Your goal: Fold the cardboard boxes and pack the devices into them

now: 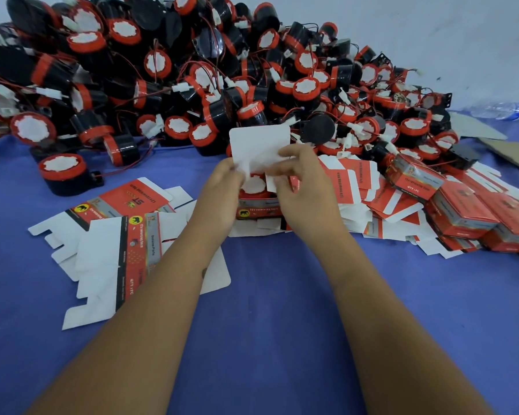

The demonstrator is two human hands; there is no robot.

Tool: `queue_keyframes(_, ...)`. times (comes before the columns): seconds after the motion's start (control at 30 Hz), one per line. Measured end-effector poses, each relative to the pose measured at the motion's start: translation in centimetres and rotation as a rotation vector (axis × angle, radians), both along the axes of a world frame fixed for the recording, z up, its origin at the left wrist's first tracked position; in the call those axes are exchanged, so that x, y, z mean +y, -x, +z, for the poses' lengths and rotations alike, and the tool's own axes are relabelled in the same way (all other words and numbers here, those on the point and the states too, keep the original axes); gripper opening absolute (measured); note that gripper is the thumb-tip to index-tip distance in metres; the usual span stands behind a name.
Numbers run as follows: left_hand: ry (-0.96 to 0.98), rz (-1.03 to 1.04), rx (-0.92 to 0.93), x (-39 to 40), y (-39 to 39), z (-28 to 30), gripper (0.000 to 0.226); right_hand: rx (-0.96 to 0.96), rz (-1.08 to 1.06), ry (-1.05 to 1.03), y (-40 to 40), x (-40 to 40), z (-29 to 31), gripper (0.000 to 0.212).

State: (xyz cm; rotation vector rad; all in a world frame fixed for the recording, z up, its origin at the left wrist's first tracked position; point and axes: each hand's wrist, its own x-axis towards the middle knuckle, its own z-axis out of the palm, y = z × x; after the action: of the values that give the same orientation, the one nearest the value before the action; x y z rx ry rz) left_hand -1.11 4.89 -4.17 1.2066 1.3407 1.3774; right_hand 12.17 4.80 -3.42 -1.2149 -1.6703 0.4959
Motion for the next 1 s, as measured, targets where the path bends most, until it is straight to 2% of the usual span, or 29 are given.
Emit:
queue_keyframes(0.1,-0.125,-0.03,0.124,-0.1,0.3,-0.7,0.033,0.049,-0.105,-0.148,0.0,0.2,-0.2,0.067)
queue_keyframes(0.13,-0.184,-0.009,0.149,-0.1,0.4,-0.8,0.035,0.033,-0.103,-0.162,-0.2,0.3,-0.1,0.07)
queue_keyframes(0.17,-0.245,0.02,0.178,-0.1,0.5,-0.8,0.036,-0.005,-0.081,-0.159,-0.5,0.4,-0.1,0.066)
queue_keyframes(0.27,-0.354,0.123,0.271,0.1,0.7,-0.7,0.028,-0.196,-0.044,-0.225,-0.8,0.5,-0.1,0.032)
queue_keyframes(0.3,-0.357,0.152,0.278,0.1,0.8,-0.7,0.026,-0.235,-0.039,-0.26,-0.8,0.4,-0.2,0.03)
queue_keyframes(0.37,-0.314,0.17,0.246,0.0,0.9,-0.7,0.031,-0.252,-0.005,-0.249,-1.0,0.1,-0.2,0.034)
queue_keyframes(0.47,-0.173,0.081,0.003,-0.1,1.7,-0.1,0.045,-0.14,0.08,-0.07,-1.7,-0.2,0.0,0.042)
queue_keyframes(0.53,-0.118,-0.011,-0.029,-0.3,2.0,0.3,0.032,-0.105,0.108,-0.003,-1.9,-0.2,0.1,0.039)
queue_keyframes(0.6,-0.116,-0.068,0.103,-0.5,2.0,0.4,0.024,-0.14,0.089,-0.015,-1.9,-0.1,0.0,0.032)
queue_keyframes(0.67,-0.185,-0.09,0.324,-0.5,1.9,0.0,0.031,-0.205,0.067,-0.041,-1.9,0.0,0.0,0.033)
queue_keyframes(0.77,-0.226,-0.095,0.463,-0.4,2.1,-0.3,0.037,-0.242,0.057,-0.041,-2.1,0.3,-0.2,0.036)
queue_keyframes(0.87,-0.259,-0.093,0.537,-0.5,2.2,-0.6,0.035,-0.293,0.027,-0.066,-1.8,0.4,-0.2,0.033)
queue_keyframes(1.0,-0.255,-0.079,0.512,-0.4,2.1,-0.6,0.03,-0.314,-0.011,-0.107,-1.5,0.3,-0.1,0.028)
